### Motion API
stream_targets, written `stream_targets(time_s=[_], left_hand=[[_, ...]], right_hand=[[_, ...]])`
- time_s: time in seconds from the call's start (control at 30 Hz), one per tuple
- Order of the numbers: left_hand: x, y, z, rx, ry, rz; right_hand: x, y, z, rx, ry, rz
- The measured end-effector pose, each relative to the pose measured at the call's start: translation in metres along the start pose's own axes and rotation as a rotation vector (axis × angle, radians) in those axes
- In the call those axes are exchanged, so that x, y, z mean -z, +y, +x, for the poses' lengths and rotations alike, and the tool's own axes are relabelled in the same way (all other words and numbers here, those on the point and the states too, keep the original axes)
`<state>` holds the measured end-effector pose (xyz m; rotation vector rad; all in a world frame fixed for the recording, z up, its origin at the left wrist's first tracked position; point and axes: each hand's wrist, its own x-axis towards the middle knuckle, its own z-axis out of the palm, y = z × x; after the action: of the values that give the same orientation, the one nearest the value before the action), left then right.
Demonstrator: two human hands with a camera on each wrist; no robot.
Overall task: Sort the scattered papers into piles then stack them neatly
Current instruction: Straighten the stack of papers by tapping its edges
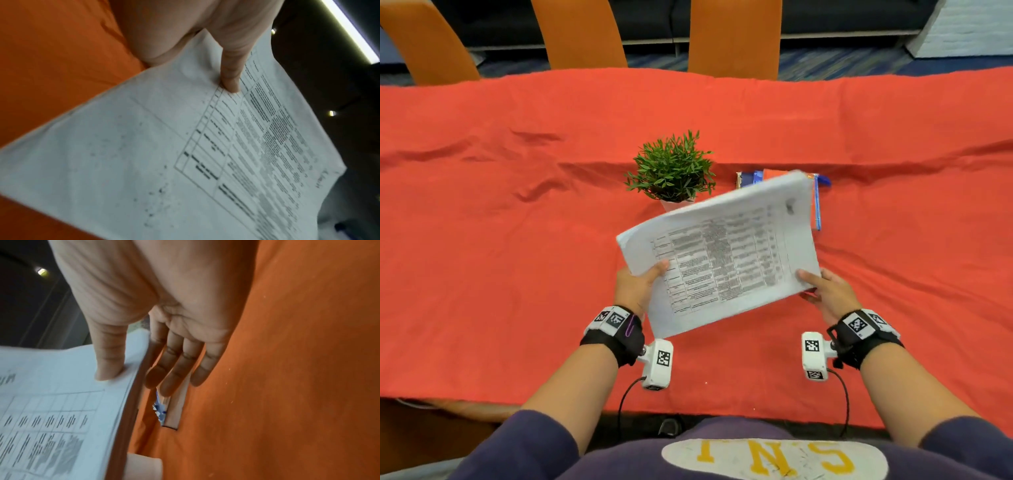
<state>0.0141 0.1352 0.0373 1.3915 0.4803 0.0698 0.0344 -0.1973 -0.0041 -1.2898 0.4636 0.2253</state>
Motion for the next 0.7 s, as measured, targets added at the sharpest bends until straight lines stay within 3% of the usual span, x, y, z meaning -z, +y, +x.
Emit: stream_targets(time_s=[0.17,0.27,0.37,0.53,0.7], left_hand=[[-0.017,0.01,-0.007,0.071,-0.014,-0.202],[-0.034,0.007,-0.018,0.143,-0.019,-0.26],[-0.048,0.001,-0.033,0.195,-0.078,-0.319],[-0.037,0.002,-0.036,0.214,-0.134,-0.268],[-0.032,0.022,-0.023,0.091,-0.274,0.078]], right_hand=[[-0.037,-0.008,-0.015,-0.057,-0.116,0.347],[-0.068,-0.017,-0.027,-0.089,-0.212,0.415],[-0.077,-0.025,-0.028,-0.097,-0.198,0.471],[-0.053,-0.046,-0.027,0.028,-0.17,0.352],[-0.035,-0.053,-0.03,0.145,-0.197,0.105]])
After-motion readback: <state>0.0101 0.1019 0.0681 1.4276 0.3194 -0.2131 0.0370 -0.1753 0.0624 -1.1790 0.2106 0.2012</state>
